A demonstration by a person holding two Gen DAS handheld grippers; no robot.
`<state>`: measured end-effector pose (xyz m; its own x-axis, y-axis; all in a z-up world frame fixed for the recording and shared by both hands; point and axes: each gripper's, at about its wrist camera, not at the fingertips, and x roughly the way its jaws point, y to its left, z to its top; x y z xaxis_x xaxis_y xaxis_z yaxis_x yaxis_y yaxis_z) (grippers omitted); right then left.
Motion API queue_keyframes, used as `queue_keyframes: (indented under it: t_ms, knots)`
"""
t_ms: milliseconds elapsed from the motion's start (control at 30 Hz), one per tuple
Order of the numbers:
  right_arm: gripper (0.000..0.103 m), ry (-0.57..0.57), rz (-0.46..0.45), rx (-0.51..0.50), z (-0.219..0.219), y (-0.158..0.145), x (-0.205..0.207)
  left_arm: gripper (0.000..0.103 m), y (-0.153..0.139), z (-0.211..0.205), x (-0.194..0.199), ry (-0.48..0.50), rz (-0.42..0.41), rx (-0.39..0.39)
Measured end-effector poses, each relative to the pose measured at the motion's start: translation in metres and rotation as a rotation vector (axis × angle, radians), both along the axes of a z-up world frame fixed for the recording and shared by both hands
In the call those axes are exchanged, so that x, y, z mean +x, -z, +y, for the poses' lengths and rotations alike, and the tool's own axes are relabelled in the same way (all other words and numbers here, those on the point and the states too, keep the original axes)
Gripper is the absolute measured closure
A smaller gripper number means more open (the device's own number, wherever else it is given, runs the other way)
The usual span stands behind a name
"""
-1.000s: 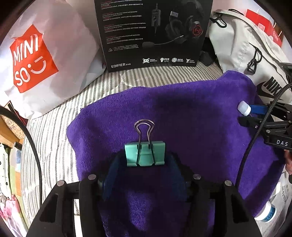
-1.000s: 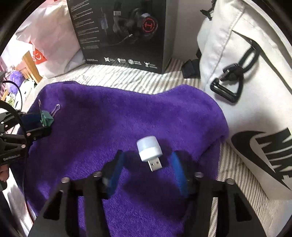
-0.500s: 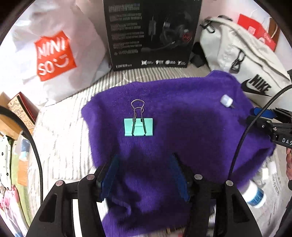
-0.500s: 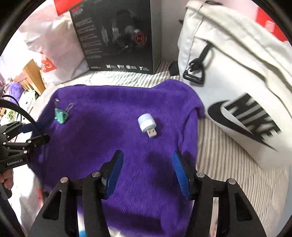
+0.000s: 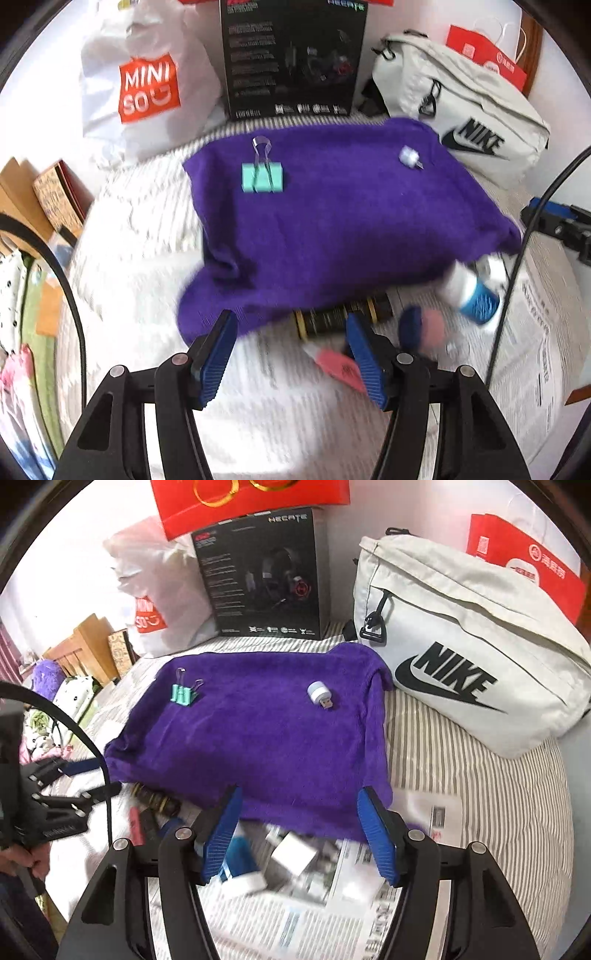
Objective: Organize rigid objects
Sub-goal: 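Lower the left tool onto the pink highlighter and grasp it, then hold the highlighter in the left tool while the right tool grasps the white roll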
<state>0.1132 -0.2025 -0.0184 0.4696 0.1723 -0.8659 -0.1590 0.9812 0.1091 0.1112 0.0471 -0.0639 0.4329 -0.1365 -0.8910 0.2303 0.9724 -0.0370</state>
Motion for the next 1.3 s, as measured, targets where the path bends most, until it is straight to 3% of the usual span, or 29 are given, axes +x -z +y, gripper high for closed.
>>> queue_keyframes:
  t_ms: [233, 500, 667, 1000, 1100, 1133, 1300]
  knots:
    - [0.038, 0.045, 0.003, -0.008, -0.011, 0.006, -0.038, 0.043, 0.025, -0.015, -0.017, 0.011, 0.066, -0.021]
    - [0.038, 0.087, 0.025, 0.008, -0.031, 0.013, -0.061, 0.043, 0.025, -0.036, -0.022, 0.036, 0.068, 0.03]
    - [0.038, 0.08, 0.028, 0.017, -0.03, 0.017, -0.067, 0.042, 0.031, -0.026, -0.033, 0.03, 0.088, 0.087]
    - [0.038, 0.053, 0.037, 0.021, -0.022, 0.022, -0.069, 0.042, 0.03, -0.002, -0.044, 0.007, 0.071, 0.068]
    - [0.038, 0.045, 0.055, 0.006, -0.023, 0.026, -0.067, 0.079, 0.031, -0.005, -0.045, 0.061, 0.049, 0.013]
    - [0.038, 0.047, 0.057, 0.0, -0.025, 0.026, -0.067, 0.084, 0.03, -0.007, -0.047, 0.068, 0.044, 0.013]
    - [0.038, 0.093, 0.053, 0.008, -0.044, 0.027, -0.069, 0.088, 0.029, -0.005, -0.049, 0.077, 0.038, 0.013]
